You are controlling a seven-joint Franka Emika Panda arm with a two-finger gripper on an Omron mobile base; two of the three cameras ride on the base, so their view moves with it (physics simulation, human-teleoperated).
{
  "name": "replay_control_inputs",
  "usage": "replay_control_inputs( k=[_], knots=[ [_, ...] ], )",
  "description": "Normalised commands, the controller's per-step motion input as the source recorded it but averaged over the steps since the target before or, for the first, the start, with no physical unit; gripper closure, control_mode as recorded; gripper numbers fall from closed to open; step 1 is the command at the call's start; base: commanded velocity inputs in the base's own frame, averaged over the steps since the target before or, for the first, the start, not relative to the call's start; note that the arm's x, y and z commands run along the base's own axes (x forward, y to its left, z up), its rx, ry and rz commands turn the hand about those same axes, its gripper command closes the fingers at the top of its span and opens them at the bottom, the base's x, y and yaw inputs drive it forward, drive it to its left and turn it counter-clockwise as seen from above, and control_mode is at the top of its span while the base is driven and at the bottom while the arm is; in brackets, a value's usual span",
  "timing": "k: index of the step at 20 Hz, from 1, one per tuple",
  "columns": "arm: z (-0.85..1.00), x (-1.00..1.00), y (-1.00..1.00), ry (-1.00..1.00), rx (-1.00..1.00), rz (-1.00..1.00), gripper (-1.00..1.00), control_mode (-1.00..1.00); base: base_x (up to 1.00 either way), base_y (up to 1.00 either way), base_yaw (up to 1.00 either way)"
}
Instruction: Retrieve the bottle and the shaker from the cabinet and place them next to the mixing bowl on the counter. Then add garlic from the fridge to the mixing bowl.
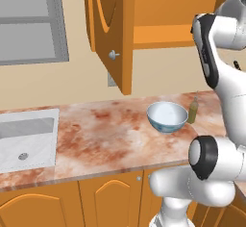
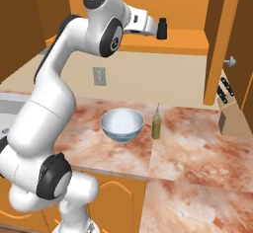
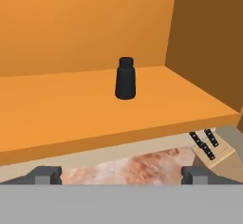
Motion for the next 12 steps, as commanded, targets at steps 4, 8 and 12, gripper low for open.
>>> replay_control_inputs(
  k=[4,8,12],
  knots=[
    [0.02,0.42,0.00,0.00,0.02,0.00,-1.00,-1.00,0.00,0.00,0.00],
    [0.07,0.48,-0.04,0.00,0.07,0.00,-1.00,-1.00,0.00,0.00,0.00],
    [-0.05,0.49,-0.27,-0.01,0.04,0.00,-1.00,-1.00,0.00,0.00,0.00]
  ],
)
